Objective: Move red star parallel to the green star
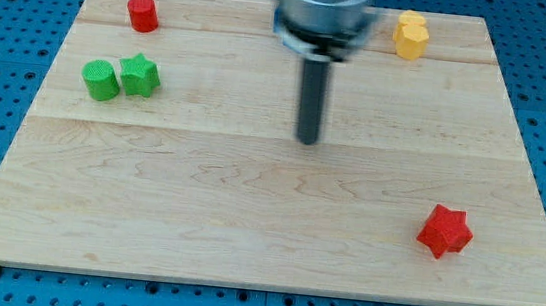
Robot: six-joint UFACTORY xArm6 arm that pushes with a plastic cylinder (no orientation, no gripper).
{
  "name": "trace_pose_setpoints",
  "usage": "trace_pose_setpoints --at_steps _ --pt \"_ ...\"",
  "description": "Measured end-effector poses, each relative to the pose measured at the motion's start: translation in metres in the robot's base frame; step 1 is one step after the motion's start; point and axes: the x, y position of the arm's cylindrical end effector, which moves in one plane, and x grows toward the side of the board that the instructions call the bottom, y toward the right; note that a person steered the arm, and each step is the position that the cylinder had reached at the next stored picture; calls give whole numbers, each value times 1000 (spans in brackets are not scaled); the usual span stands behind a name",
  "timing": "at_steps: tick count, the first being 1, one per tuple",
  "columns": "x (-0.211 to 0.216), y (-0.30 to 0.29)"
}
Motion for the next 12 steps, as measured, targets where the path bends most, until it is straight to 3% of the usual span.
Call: trace_pose_setpoints --at_steps 1,2,3,4,6,7,8,9,10,11,12 --pt "23 98" --pt "114 131" --pt "149 104" --pt "137 57" --pt "96 -110" --pt "40 -149" --pt "-18 -149" --pt "-35 -136" --pt "31 -110" --pt "27 -203" --pt "-21 -175"
